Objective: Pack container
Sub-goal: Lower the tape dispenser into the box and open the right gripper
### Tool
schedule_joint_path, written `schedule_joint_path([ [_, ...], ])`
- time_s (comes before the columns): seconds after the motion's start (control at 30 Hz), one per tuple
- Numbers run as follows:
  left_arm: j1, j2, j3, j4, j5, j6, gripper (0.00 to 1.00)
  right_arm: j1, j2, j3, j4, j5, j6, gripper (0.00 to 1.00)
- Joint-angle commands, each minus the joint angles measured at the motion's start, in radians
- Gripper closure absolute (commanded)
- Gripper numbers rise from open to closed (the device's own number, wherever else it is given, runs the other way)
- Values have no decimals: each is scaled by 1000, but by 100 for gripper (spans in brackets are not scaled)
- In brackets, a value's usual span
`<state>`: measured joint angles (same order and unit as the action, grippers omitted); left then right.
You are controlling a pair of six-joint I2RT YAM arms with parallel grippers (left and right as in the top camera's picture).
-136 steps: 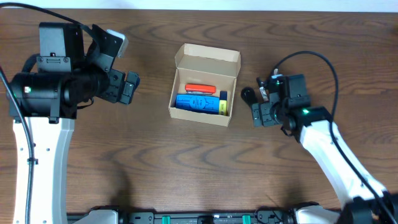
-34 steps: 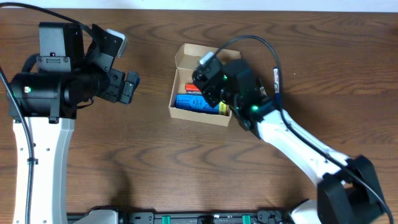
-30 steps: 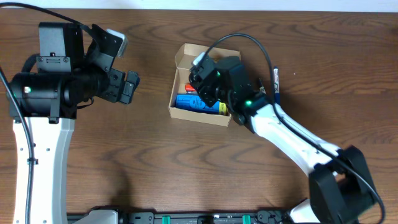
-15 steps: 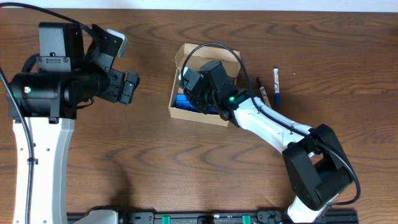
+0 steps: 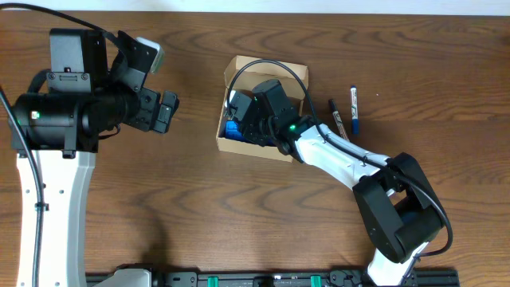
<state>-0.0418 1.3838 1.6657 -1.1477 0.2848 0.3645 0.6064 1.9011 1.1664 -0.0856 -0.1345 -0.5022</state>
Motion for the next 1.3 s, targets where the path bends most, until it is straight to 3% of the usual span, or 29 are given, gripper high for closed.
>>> schedule_joint_path([
  [0.0, 2, -2, 5, -1, -1, 6, 5, 10, 9, 25, 5, 7, -47, 65],
  [0.33, 2, -2, 5, -1, -1, 6, 5, 11, 9, 25, 2, 7, -84, 66],
  [0.4, 2, -2, 5, -1, 0, 6, 5, 11, 9, 25, 2, 6, -83, 59],
  [0.57, 2, -2, 5, -1, -1, 6, 5, 11, 6, 26, 24, 8, -63, 31],
  [0.67, 2, -2, 5, -1, -1, 6, 5, 10, -17, 45, 23, 11, 9, 23],
  [0.97, 2, -2, 5, -1, -1, 6, 5, 7, -234, 66, -83, 73, 151, 17],
  [1.1, 2, -2, 5, -1, 0, 6, 5, -11, -375, 66, -201, 235, 283, 16],
  [1.27, 2, -2, 5, -1, 0, 6, 5, -109, -512, 66, -411, 304, 494, 16],
])
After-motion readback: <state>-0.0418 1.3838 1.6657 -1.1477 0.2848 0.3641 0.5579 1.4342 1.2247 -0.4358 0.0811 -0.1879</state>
